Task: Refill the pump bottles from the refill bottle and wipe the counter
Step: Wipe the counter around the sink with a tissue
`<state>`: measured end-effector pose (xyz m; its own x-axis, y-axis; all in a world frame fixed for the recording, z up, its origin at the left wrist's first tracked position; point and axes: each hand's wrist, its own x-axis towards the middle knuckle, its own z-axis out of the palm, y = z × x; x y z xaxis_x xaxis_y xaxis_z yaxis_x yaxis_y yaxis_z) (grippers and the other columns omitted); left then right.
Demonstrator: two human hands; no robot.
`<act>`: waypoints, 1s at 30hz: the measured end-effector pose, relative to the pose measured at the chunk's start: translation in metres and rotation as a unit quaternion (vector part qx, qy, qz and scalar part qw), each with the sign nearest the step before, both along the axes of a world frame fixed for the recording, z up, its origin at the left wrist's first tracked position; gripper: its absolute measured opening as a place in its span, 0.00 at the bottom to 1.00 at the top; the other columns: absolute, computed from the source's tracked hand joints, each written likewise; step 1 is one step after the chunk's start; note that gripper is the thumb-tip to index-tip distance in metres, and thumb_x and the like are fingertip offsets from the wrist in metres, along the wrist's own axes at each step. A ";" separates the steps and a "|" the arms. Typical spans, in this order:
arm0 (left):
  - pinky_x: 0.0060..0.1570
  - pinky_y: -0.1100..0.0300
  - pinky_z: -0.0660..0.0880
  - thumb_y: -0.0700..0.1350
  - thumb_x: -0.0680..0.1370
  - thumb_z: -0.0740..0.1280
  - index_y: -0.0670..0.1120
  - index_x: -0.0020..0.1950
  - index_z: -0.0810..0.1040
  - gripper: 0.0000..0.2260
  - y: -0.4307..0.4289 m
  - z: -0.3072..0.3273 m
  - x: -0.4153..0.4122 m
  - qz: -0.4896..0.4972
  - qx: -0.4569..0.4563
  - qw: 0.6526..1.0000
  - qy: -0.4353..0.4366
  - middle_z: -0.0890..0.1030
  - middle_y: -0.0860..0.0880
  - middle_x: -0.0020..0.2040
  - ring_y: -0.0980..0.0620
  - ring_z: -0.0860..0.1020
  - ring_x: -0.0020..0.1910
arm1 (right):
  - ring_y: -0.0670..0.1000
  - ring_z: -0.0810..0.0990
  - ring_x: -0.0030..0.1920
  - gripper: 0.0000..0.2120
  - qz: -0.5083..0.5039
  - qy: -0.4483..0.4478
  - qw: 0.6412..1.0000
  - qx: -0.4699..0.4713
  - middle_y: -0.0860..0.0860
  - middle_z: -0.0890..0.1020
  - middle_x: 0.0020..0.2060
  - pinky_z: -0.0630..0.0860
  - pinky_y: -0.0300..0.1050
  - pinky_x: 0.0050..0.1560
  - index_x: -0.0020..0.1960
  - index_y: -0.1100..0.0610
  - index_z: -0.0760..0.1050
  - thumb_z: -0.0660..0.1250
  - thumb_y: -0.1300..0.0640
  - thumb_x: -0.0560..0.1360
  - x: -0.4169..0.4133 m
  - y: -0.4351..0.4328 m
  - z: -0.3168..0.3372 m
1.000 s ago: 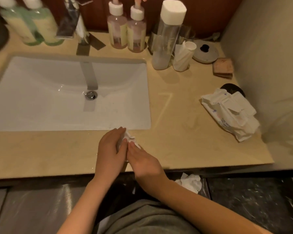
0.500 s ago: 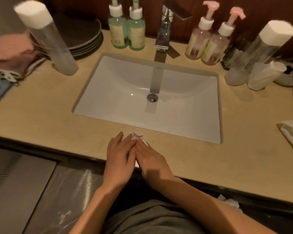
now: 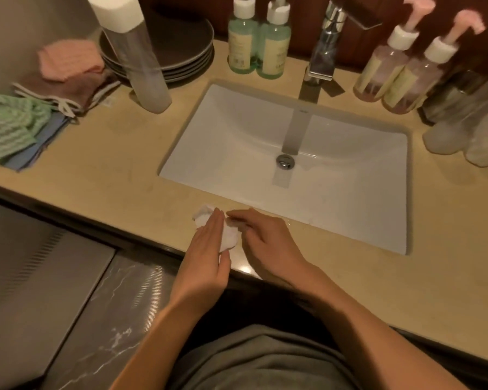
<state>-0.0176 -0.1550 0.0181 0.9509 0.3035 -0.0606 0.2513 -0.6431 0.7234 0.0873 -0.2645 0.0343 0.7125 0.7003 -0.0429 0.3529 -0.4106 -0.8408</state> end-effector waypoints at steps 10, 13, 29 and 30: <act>0.71 0.62 0.47 0.35 0.77 0.63 0.40 0.72 0.64 0.24 0.006 -0.022 0.024 0.040 0.179 0.983 0.015 0.64 0.43 0.73 0.46 0.62 0.73 | 0.34 0.79 0.47 0.12 -0.076 0.051 0.995 0.028 0.43 0.83 0.44 0.69 0.25 0.49 0.54 0.53 0.79 0.61 0.64 0.78 0.032 -0.064 0.018; 0.70 0.62 0.49 0.30 0.74 0.65 0.39 0.70 0.68 0.24 0.008 -0.022 0.022 0.028 0.160 0.987 0.013 0.68 0.42 0.71 0.45 0.63 0.72 | 0.34 0.79 0.46 0.12 -0.076 0.055 0.995 0.031 0.44 0.84 0.44 0.69 0.25 0.48 0.54 0.55 0.79 0.60 0.65 0.78 0.035 -0.070 0.016; 0.63 0.50 0.60 0.31 0.72 0.69 0.43 0.70 0.69 0.27 -0.116 -0.019 -0.003 0.008 0.061 0.997 -0.038 0.68 0.44 0.70 0.45 0.62 0.69 | 0.39 0.80 0.49 0.12 -0.118 0.077 0.988 0.062 0.44 0.84 0.43 0.72 0.32 0.54 0.51 0.52 0.79 0.60 0.65 0.78 0.070 -0.101 0.018; 0.62 0.50 0.62 0.33 0.73 0.68 0.42 0.70 0.69 0.25 -0.122 -0.019 -0.002 -0.020 0.064 0.997 -0.043 0.68 0.45 0.70 0.45 0.62 0.69 | 0.39 0.80 0.49 0.12 -0.118 0.077 0.988 0.065 0.45 0.84 0.43 0.72 0.31 0.54 0.51 0.53 0.79 0.60 0.65 0.78 0.072 -0.103 0.018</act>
